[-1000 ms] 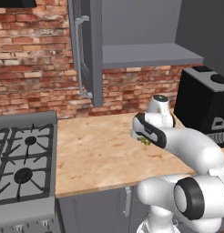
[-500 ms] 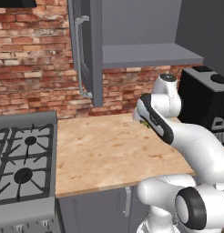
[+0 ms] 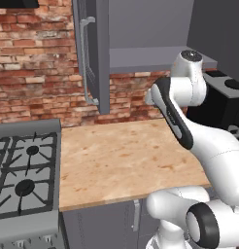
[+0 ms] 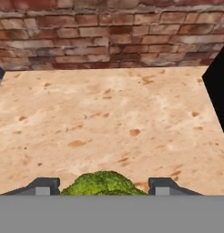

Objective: Pick the broccoli from the counter and place it in the cabinet. Then close the cabinet.

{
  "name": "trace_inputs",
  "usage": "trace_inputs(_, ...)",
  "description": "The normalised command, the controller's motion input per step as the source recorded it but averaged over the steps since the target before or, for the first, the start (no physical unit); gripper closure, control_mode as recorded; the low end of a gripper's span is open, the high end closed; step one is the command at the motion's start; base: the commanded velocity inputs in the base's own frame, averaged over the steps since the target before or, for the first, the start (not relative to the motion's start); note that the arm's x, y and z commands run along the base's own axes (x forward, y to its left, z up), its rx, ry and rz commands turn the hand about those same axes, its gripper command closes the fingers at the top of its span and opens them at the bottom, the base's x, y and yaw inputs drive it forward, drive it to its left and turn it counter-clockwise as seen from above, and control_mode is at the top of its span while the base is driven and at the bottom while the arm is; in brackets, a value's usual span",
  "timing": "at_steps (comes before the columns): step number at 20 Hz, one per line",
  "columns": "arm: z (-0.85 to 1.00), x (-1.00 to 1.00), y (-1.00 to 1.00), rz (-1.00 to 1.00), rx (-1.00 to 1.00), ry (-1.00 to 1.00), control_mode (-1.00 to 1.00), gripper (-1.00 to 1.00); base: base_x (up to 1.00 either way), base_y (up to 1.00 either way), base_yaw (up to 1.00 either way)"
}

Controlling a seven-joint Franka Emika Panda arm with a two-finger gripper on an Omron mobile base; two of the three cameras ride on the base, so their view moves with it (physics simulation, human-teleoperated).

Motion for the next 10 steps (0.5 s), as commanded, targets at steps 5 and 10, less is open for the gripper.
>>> trace_inputs(5,1.0,-0.28,0.0,-0.09,0.0,-0.36,-1.0,1.0,0.0,0.0,0.0)
trace_inputs(10,0.97,-0.07,-0.01,-0.1,0.0,-0.4,-1.0,1.0,0.0,0.0,0.0)
